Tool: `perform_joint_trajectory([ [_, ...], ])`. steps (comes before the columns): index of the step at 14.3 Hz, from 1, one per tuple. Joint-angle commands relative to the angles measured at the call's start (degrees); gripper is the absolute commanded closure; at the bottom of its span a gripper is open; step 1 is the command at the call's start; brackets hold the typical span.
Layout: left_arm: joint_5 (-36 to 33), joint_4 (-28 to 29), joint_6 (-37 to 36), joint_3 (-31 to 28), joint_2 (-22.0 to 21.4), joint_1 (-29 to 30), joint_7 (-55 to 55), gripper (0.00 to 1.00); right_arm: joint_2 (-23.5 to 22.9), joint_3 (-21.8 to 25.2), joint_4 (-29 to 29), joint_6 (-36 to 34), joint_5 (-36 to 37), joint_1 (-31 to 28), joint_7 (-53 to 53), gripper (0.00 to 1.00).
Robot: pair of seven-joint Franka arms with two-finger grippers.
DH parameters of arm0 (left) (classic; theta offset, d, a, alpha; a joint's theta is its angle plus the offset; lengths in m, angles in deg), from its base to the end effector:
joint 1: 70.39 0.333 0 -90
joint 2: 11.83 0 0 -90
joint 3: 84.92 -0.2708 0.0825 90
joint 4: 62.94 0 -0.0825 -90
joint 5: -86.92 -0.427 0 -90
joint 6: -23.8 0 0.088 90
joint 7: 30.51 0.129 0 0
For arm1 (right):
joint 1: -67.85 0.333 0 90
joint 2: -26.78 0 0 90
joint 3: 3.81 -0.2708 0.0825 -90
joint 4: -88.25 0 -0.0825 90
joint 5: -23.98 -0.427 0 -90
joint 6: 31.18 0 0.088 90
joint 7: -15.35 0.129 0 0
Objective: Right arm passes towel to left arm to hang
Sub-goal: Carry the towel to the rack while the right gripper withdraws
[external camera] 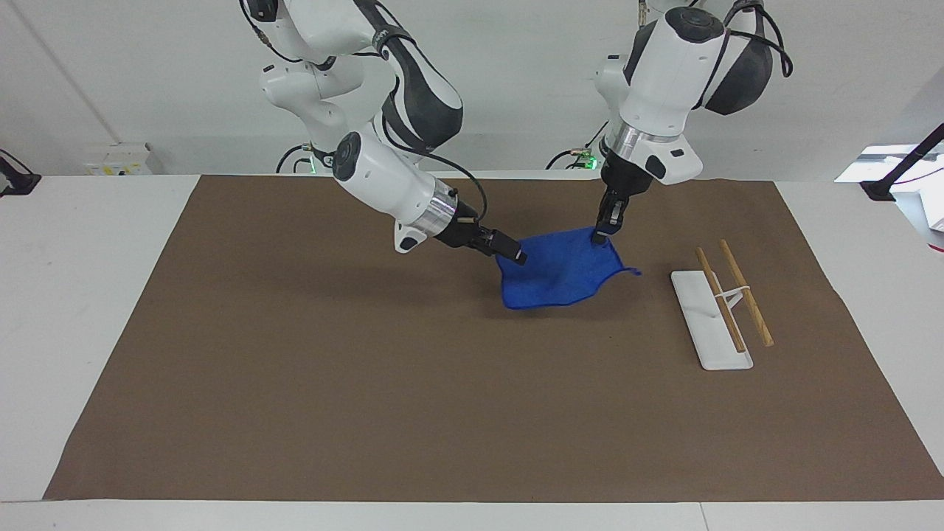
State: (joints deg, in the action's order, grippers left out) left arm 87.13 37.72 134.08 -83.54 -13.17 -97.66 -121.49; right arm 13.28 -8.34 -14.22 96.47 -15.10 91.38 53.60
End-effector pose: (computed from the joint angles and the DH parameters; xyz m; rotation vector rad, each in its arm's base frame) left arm 0.5455 -0.2985 0.5080 2.5420 1.5389 0.1395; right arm 0.5872 0.3452 0.3665 -2.4327 0.6922 0.2145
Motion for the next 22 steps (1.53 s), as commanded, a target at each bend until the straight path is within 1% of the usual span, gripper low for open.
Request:
perform_joint_trajectory([
  [1,-3.28,-2.74,-3.39,0.2,0.72,0.28,8.67,1.0,1.37,-0.4,0.16,-4.32,12.15,-3.04,-1.94,0.0],
  [2,-3.46,-2.93,-4.8,0.12,0.63,0.37,12.8,1.0,1.37,-0.49,1.39,-6.87,15.67,-5.49,-3.25,0.0],
  [4,-5.03,-2.06,-6.04,0.12,0.2,0.9,20.45,1.0,1.37,-0.4,2.63,-11.18,21.48,-9.89,-9.9,0.0],
  [7,-11.96,0.76,-8.93,0.12,-1.38,1.51,30.05,1.0,3.99,-0.31,3.59,-17.41,30.96,-19.03,-21.06,0.0],
  [9,-16.28,1.03,-9.12,0.12,-1.48,1.51,31.82,1.0,6.98,-0.31,4.12,-21.11,38.86,-21.5,-24.69,0.0],
  [11,-18.66,3.03,-8.25,0.12,-2.43,1.6,31.56,1.0,10.23,-0.31,4.91,-25.94,43.81,-22.48,-25.41,0.0],
  [13,-20.51,5.5,-6.06,0.12,-3.41,3.43,31.65,1.0,11.82,-0.22,8.94,-31.56,45.32,-22.83,-25.5,0.0],
  [14,-20.6,6.55,-4.13,0.12,-3.67,5.19,31.82,1.0,11.83,-0.05,11.92,-35.42,45.32,-22.92,-25.5,0.0],
  [16,-20.6,8.84,-0.88,0.12,-4.37,8.0,31.83,1.0,11.91,0.82,16.06,-41.49,45.32,-23.18,-25.5,0.0],
  [18,-20.69,9.11,0.28,0.12,-4.29,10.38,31.91,1.0,12.18,2.93,18.62,-43.27,45.24,-23.27,-26.8,0.0],
  [20,-22.35,9.03,2.03,0.12,-4.03,12.93,34.62,1.0,12.09,5.56,18.71,-43.36,43.93,-23.88,-34.15,0.0],
  [22,-22.71,8.59,3.01,0.12,-3.68,15.13,36.48,1.0,12.09,6.37,18.71,-45.47,40.94,-25.98,-37.97,0.0],
])
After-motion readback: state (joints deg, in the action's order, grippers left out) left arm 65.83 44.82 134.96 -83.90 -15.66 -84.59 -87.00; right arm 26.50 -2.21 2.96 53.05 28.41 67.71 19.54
